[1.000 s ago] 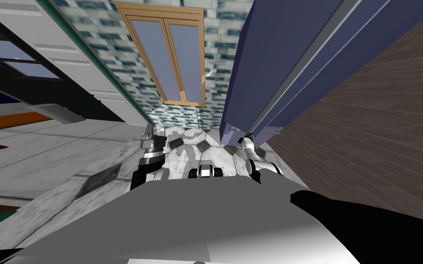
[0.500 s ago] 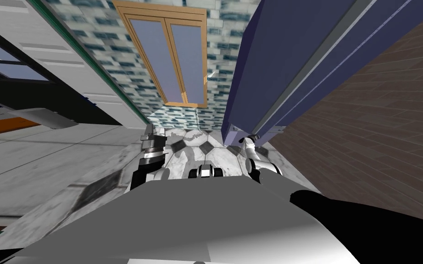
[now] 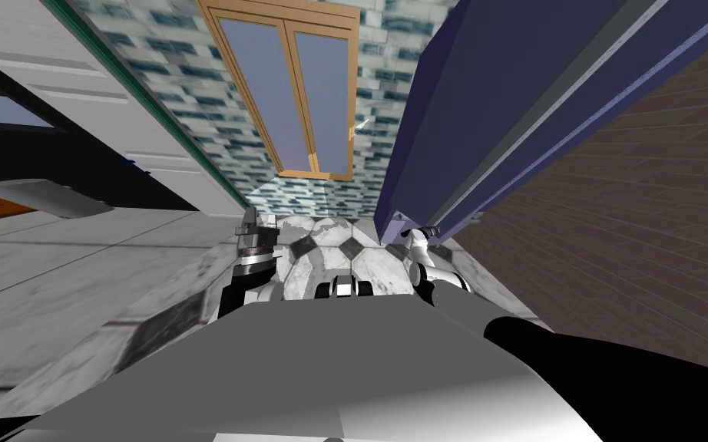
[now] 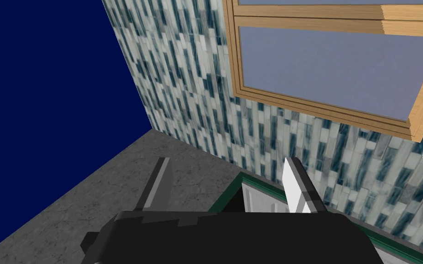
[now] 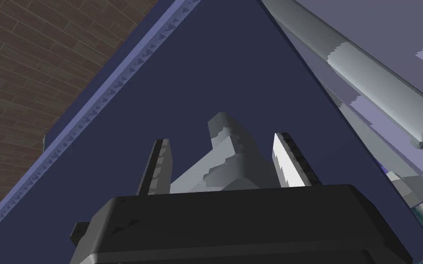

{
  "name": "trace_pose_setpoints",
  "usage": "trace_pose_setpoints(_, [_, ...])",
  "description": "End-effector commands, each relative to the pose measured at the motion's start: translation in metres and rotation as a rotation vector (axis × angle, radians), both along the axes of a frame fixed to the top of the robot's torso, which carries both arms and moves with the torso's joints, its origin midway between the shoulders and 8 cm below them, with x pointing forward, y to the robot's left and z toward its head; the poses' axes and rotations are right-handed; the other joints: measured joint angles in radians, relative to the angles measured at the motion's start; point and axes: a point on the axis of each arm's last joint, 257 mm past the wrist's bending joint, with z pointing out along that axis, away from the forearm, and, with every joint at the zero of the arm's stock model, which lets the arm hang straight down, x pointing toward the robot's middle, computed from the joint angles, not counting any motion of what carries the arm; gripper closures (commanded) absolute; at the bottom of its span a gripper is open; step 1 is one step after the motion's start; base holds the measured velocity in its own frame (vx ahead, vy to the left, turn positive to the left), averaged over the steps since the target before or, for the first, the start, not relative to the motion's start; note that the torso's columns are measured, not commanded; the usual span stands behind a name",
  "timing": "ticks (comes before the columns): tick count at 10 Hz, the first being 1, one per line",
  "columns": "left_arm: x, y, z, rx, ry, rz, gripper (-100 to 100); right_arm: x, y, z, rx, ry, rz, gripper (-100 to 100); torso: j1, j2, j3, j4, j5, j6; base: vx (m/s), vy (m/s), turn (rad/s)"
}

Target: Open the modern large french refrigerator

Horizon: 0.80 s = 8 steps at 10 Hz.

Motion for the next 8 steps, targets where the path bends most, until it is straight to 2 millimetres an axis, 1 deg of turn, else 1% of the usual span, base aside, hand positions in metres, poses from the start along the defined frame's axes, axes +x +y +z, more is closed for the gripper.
trace_pose_setpoints(1, [0.000, 0.000, 0.000, 0.000, 0.000, 0.000, 0, 0.012, -0.001, 0.013, 0.005, -0.002, 0.010, -100, -0.012, -0.001, -0.001, -0.001, -0.005, 0.003, -0.049, -0.051, 0.033])
trace_pose_setpoints(2, [0.000, 0.000, 0.000, 0.000, 0.000, 0.000, 0, 0.015, -0.001, 0.017, 0.007, -0.001, 0.011, -100, -0.013, -0.003, -0.002, 0.000, -0.003, 0.006, -0.041, -0.038, 0.002])
trace_pose_setpoints(3, [0.000, 0.000, 0.000, 0.000, 0.000, 0.000, 0, 0.018, -0.001, 0.021, 0.010, -0.002, 0.012, -100, -0.006, -0.004, -0.003, -0.001, -0.001, 0.007, -0.028, -0.030, -0.018])
trace_pose_setpoints(4, [0.000, 0.000, 0.000, 0.000, 0.000, 0.000, 0, 0.025, -0.002, 0.029, 0.015, -0.002, 0.015, -100, 0.001, -0.002, -0.002, -0.001, 0.000, 0.008, -0.029, -0.018, -0.047])
trace_pose_setpoints(5, [0.000, 0.000, 0.000, 0.000, 0.000, 0.000, 0, 0.028, -0.002, 0.033, 0.017, -0.002, 0.017, -100, 0.006, 0.000, 0.000, 0.000, 0.001, 0.006, -0.033, -0.008, -0.034])
trace_pose_setpoints(7, [0.000, 0.000, 0.000, 0.000, 0.000, 0.000, 0, 0.028, -0.002, 0.033, 0.017, -0.002, 0.017, -100, 0.010, 0.003, 0.002, 0.001, 0.003, 0.004, -0.010, -0.003, -0.002])
trace_pose_setpoints(8, [0.000, 0.000, 0.000, 0.000, 0.000, 0.000, 0, 0.026, 0.000, 0.026, 0.027, 0.003, 0.019, -100, 0.011, 0.004, 0.002, 0.002, 0.003, 0.005, 0.007, -0.002, 0.013])
